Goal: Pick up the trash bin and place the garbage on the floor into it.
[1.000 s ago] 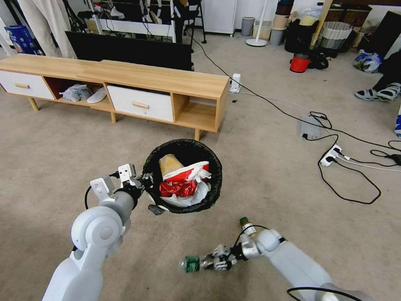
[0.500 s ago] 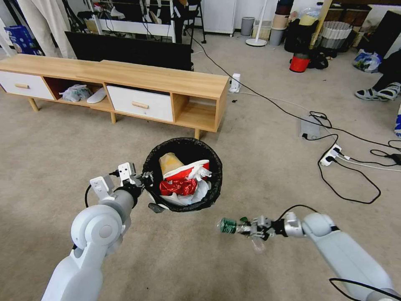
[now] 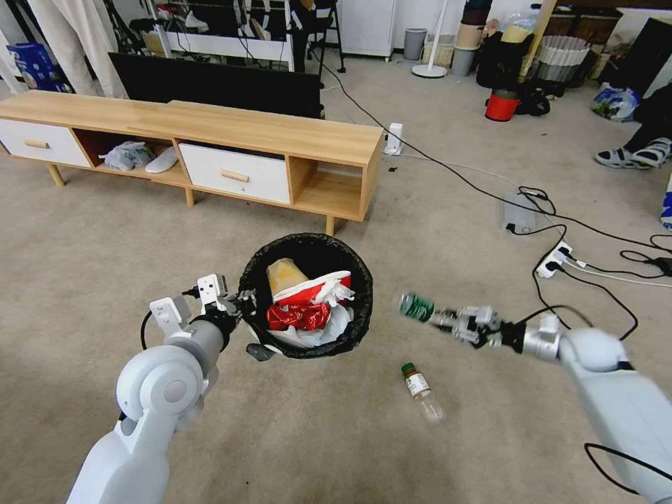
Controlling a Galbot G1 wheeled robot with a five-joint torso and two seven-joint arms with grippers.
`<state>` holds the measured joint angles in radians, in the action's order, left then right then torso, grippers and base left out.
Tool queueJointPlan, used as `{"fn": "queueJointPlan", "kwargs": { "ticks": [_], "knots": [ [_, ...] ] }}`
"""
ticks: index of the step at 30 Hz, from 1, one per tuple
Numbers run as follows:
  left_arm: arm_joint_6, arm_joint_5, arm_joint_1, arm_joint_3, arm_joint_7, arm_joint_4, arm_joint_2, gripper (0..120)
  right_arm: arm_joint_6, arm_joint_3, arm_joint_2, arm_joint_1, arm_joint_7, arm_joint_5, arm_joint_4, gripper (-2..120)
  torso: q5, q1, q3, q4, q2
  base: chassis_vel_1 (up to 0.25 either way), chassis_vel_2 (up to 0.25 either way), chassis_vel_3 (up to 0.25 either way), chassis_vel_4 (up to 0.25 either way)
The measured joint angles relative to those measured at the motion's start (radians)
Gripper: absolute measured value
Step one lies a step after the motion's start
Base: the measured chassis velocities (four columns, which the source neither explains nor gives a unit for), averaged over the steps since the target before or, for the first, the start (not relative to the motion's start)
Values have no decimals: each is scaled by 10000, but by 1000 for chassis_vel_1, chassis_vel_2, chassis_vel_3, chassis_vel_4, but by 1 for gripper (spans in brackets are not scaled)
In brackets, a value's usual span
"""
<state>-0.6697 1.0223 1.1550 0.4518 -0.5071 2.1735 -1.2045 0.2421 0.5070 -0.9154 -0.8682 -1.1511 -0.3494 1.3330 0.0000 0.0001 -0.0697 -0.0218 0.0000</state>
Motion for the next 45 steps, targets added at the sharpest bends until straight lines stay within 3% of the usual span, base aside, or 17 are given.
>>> {"fn": "queueJointPlan", "kwargs": {
  "ticks": [12,22,30,45],
  "knots": [
    [-112,255,241,23,-234,200,245,3,-448,983,76,-167,-37,-796,1494,25,-1,0,0,0,0,0,0,0,0],
    [-135,411,58,-230,-324,-71,263,3,-698,1097,198,-115,-31,-1208,2518,25,-1,0,1,0,0,0,0,0,0],
    [-147,609,-52,-642,-412,-273,243,3,-953,501,308,-56,39,-1441,3671,25,-1,0,0,2,0,0,0,0,0],
    [-166,757,-282,-1269,-459,-629,227,3,-1013,-1196,768,606,218,-1644,3998,25,-1,0,0,0,0,0,0,0,0]
  ]
}}
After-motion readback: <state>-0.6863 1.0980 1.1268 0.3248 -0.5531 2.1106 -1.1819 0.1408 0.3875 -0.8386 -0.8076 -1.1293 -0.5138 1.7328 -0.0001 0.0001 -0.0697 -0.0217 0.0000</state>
